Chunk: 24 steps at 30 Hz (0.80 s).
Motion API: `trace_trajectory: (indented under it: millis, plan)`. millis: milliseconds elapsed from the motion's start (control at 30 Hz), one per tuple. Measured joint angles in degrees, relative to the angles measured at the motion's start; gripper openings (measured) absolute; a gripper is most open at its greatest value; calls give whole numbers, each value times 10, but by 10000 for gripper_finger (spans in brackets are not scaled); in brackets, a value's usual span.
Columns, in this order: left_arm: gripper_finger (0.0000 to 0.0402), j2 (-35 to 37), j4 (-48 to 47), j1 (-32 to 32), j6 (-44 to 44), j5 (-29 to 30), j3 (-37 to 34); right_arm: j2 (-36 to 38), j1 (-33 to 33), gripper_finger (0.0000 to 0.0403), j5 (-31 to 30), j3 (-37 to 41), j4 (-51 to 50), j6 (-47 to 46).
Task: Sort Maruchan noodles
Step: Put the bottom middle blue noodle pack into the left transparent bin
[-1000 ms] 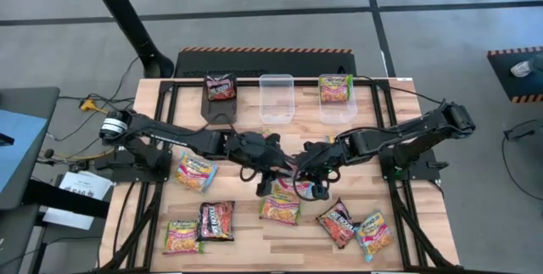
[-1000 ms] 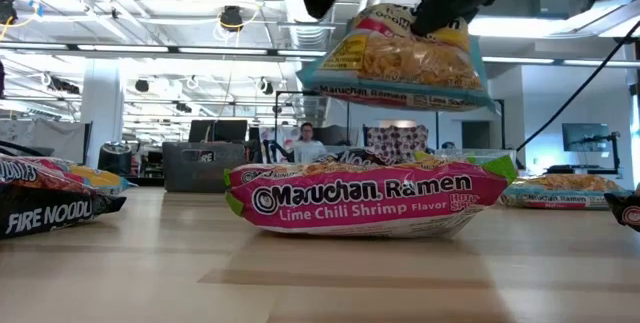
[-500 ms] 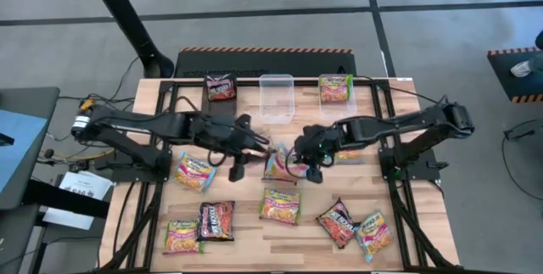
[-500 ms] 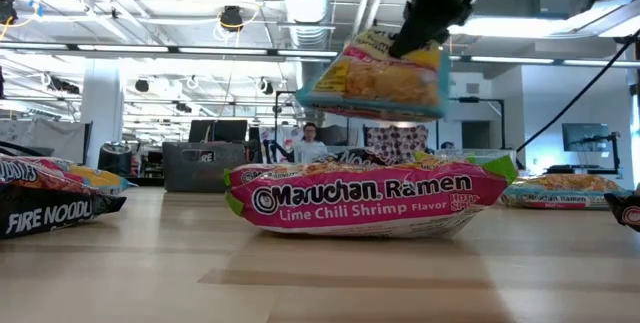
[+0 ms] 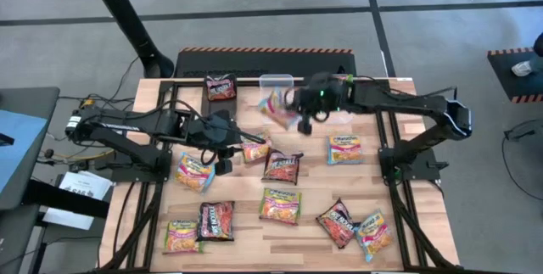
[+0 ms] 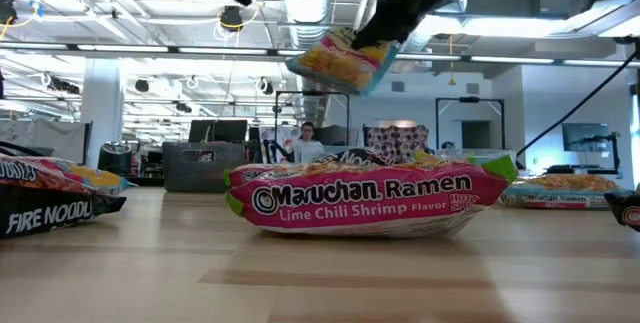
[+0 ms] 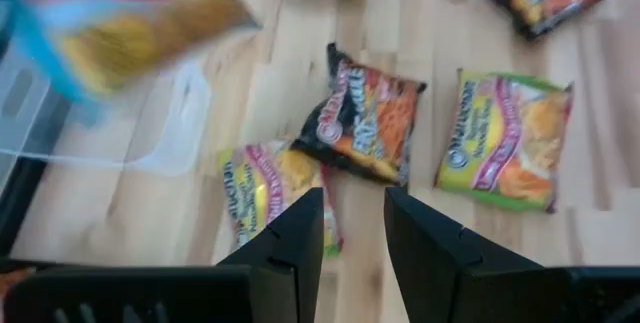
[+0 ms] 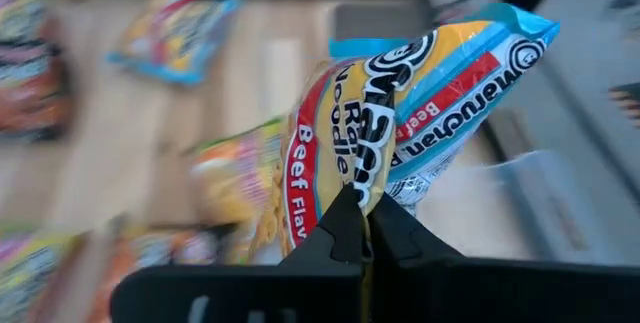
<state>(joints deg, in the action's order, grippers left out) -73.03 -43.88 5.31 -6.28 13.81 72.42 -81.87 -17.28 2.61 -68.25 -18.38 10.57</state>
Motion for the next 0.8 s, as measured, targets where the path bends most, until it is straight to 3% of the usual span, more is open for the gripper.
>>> trace_trajectory:
  millis: [367, 800]
  plan:
    - [96, 0, -26, -40, 22, 2, 0, 0, -139, 9, 0, 0, 92, 73]
    - [96, 0, -16, -53, -27, 1, 0, 0, -215, 9, 0, 0, 308, 154]
